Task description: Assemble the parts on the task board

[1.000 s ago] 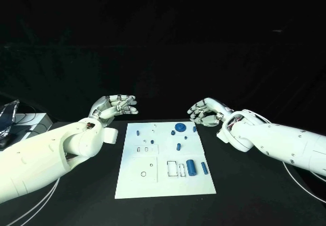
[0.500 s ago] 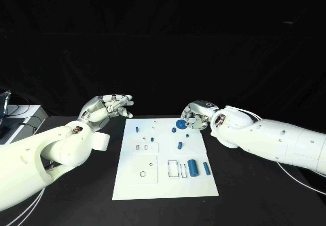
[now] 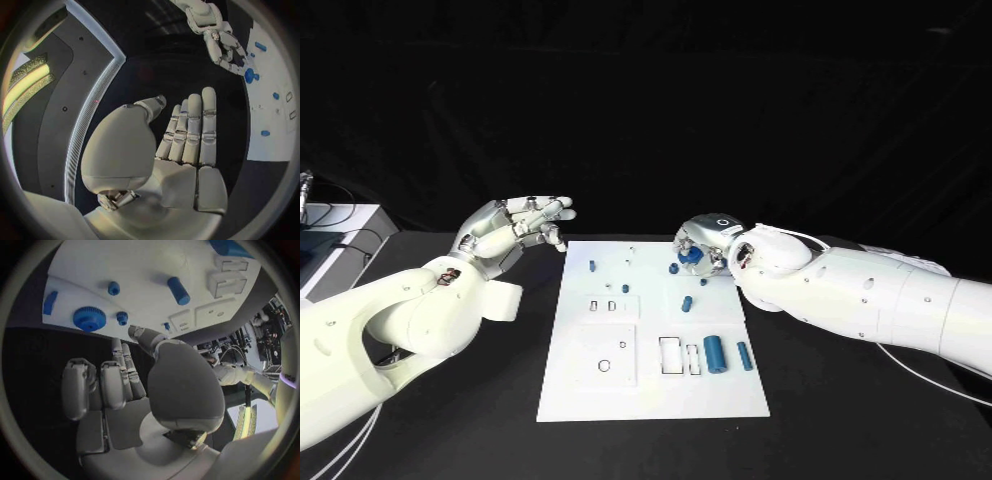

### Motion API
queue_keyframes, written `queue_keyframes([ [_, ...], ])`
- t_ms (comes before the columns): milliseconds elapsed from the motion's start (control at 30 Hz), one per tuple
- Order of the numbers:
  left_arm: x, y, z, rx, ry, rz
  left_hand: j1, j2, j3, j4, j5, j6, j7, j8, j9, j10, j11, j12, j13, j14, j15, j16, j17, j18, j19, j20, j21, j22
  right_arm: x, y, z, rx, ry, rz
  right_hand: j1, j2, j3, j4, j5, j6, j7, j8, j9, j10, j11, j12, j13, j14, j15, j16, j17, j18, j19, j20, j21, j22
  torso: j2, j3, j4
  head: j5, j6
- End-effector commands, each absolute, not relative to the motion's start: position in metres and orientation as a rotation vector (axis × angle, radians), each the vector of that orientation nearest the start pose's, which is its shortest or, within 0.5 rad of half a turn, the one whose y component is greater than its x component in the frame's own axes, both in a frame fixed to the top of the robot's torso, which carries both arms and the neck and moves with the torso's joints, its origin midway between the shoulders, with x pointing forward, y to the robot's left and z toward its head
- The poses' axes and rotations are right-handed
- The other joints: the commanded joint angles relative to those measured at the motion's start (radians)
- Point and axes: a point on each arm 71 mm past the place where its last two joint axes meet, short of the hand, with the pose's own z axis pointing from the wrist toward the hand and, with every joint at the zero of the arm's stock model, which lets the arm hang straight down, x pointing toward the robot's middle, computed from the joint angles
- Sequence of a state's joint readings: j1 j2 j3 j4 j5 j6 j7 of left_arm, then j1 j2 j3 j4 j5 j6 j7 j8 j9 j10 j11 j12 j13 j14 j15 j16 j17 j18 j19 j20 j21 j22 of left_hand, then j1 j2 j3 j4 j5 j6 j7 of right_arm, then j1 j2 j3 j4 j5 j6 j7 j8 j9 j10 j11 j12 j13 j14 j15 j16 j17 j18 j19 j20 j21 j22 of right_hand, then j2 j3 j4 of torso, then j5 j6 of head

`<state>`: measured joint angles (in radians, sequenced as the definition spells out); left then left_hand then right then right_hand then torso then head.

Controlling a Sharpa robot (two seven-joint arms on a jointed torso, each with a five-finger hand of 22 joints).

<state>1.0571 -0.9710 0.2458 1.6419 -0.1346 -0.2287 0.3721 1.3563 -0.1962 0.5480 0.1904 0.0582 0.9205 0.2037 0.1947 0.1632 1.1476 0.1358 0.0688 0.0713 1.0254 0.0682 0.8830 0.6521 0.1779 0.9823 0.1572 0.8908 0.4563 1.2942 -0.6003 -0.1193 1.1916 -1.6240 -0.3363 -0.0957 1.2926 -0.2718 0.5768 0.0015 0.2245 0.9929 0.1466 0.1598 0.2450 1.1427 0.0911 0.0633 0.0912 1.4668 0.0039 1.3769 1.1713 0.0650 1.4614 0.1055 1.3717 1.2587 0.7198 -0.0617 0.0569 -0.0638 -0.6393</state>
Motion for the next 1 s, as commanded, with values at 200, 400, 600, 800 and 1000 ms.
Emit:
queue_keyframes([
  [200, 0.4752, 0.2394, -0.1255, -0.987, 1.305, -1.694, -0.012, -0.001, 0.01, -0.003, -0.003, 0.001, 0.005, -0.008, 0.002, -0.01, 0.004, -0.004, 0.002, -0.007, 0.0, 0.024, -0.001, 0.005, -0.007, 0.003, 0.053, 0.031, 0.5529, -0.1708, -0.1791, -0.396, 1.59, 0.363, 0.001, 0.004, -0.005, 0.001, 0.004, -0.004, -0.003, -0.002, 0.005, -0.016, 0.0, -0.003, 0.001, 0.035, 0.0, 0.005, -0.001, 0.0, 0.005, -0.004, -0.012, -0.017, 0.021, -0.0107, 0.0112, -0.008, 0.0],
  [400, 0.4759, 0.2421, -0.1258, -0.988, 1.304, -1.684, -0.013, -0.002, 0.011, -0.004, -0.003, 0.0, 0.005, -0.009, 0.001, -0.013, 0.005, -0.005, 0.002, -0.009, 0.001, 0.027, -0.002, 0.005, -0.011, 0.004, 0.063, 0.037, 0.5529, -0.1708, -0.178, -0.399, 1.587, 0.357, 0.001, 0.006, -0.006, 0.002, 0.003, -0.001, -0.002, 0.0, 0.007, -0.019, 0.0, -0.002, 0.001, 0.035, 0.0, 0.006, -0.002, 0.0, 0.004, -0.004, -0.014, -0.02, 0.024, -0.0115, 0.0125, -0.009, 0.0],
  [600, 0.4762, 0.2432, -0.126, -0.988, 1.305, -1.68, -0.013, -0.002, 0.011, -0.004, -0.003, 0.0, 0.005, -0.009, 0.001, -0.013, 0.005, -0.005, 0.002, -0.009, 0.001, 0.027, -0.002, 0.005, -0.011, 0.004, 0.063, 0.037, 0.554, -0.168, -0.1777, -0.404, 1.588, 0.355, 0.002, 0.01, -0.006, 0.004, 0.004, 0.001, 0.0, 0.001, 0.009, -0.017, 0.0, 0.0, 0.002, 0.035, 0.0, 0.008, -0.001, 0.0, 0.005, -0.004, -0.012, -0.017, 0.033, -0.014, 0.012, -0.007, 0.009],
  [800, 0.4764, 0.2424, -0.1261, -0.986, 1.307, -1.681, -0.013, -0.002, 0.011, -0.005, -0.003, -0.001, 0.006, -0.01, 0.001, -0.015, 0.005, -0.005, 0.001, -0.011, 0.001, 0.028, -0.003, 0.005, -0.013, 0.004, 0.068, 0.04, 0.5572, -0.1662, -0.1785, -0.4, 1.593, 0.342, 0.002, 0.016, -0.003, 0.006, 0.004, 0.004, 0.001, 0.003, 0.012, -0.012, 0.0, 0.002, 0.004, 0.035, 0.0, 0.01, 0.0, -0.001, 0.005, -0.004, -0.01, -0.014, 0.039, -0.0152, 0.0126, -0.009, 0.015],
  [1000, 0.4765, 0.2427, -0.1261, -0.983, 1.308, -1.679, -0.013, -0.002, 0.011, -0.005, -0.003, -0.001, 0.006, -0.01, 0.001, -0.015, 0.005, -0.005, 0.001, -0.011, 0.001, 0.028, -0.003, 0.005, -0.013, 0.004, 0.068, 0.04, 0.5604, -0.1659, -0.1792, -0.395, 1.599, 0.328, 0.001, 0.019, -0.002, 0.009, 0.004, 0.007, 0.002, 0.005, 0.015, -0.007, 0.0, 0.003, 0.005, 0.035, 0.0, 0.012, 0.0, -0.001, 0.006, -0.004, -0.01, -0.013, 0.045, -0.0184, 0.0127, -0.008, 0.02],
])
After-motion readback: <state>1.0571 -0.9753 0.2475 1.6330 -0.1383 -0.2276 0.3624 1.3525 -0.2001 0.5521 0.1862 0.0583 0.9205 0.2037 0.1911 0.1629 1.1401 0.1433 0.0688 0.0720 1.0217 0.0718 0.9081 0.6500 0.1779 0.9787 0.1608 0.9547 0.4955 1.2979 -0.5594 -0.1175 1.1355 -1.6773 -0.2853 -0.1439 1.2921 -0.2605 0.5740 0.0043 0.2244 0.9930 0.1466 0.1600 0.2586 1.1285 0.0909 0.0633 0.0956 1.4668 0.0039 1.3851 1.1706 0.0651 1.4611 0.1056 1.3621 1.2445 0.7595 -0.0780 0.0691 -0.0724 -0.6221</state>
